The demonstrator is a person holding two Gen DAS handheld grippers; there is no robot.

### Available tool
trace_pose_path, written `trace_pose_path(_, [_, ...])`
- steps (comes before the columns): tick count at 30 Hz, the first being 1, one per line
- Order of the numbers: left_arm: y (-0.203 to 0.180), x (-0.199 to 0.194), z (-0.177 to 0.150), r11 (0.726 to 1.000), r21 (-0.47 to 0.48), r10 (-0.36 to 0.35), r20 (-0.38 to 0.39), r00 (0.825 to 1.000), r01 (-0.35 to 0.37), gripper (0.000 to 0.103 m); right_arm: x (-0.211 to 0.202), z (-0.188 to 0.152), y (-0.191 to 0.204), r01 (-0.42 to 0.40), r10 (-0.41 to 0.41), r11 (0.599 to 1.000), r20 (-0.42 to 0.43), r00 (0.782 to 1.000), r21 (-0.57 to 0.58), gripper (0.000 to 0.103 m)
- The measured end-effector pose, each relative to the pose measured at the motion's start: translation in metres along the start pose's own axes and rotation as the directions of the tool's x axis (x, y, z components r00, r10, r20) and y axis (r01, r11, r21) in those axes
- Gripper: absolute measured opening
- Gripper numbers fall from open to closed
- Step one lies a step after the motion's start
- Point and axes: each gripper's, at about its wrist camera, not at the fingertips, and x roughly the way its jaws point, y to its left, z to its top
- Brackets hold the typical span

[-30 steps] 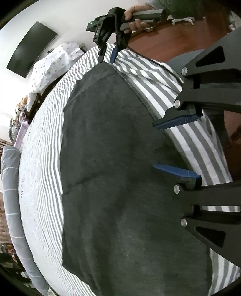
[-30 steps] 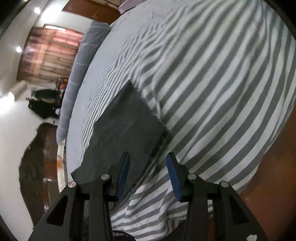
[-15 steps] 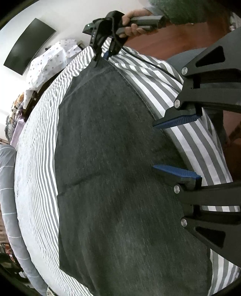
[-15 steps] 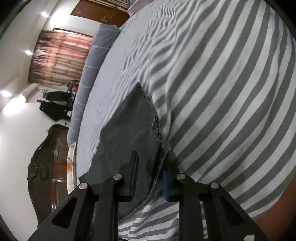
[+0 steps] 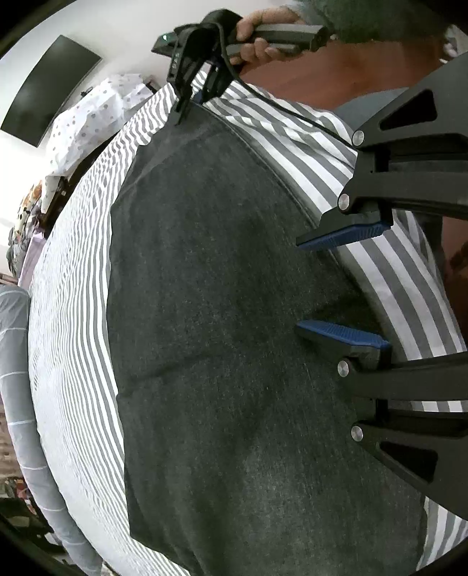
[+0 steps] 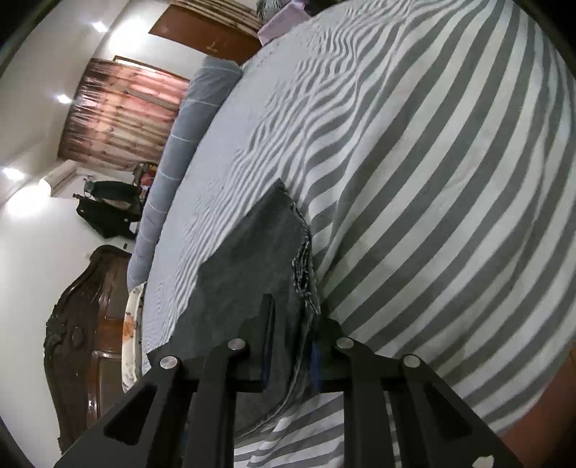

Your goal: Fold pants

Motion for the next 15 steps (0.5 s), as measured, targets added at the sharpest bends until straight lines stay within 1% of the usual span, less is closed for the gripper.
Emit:
trace_pose_path(2, [0.001, 0.001, -0.001, 1.000, 0.000, -0.002, 0.000, 1.000, 0.002, 0.042, -0.010, -0.005, 0.004, 0.004, -0.004, 1.000, 0.018, 1.000, -0.013, 0.017])
trace_pose_path(7, [0.002, 0.002, -0.002, 1.000, -0.003, -0.006, 0.006, 1.000, 0.006, 0.042, -0.018, -0.012, 0.018, -0.025, 0.026, 0.998, 0.003, 1.000, -0.050, 0.016])
trace_pose_path(11, [0.003, 0.002, -0.002, 1.000, -0.006, -0.009, 0.004, 1.000, 0.009, 0.042, -0.006, -0.009, 0.025, 0.001, -0.002, 0.997, -0.013, 1.000, -0.077, 0.017])
trace_pose_path(13, [0.003, 0.002, -0.001, 1.000, -0.007, -0.011, 0.004, 1.000, 0.011, 0.042, -0.001, -0.008, 0.025, 0.068, -0.068, 0.993, -0.001, 0.998, -0.093, 0.018])
trace_pose_path(14, [0.002, 0.002, -0.002, 1.000, -0.006, -0.011, 0.004, 1.000, 0.011, 0.042, 0.001, -0.008, 0.024, 0.072, -0.072, 0.993, -0.002, 0.997, -0.095, 0.019])
trace_pose_path(15, [0.002, 0.002, -0.002, 1.000, -0.004, -0.011, 0.006, 1.000, 0.011, 0.042, 0.003, -0.007, 0.022, 0.081, -0.081, 0.993, -0.005, 0.997, -0.088, 0.023])
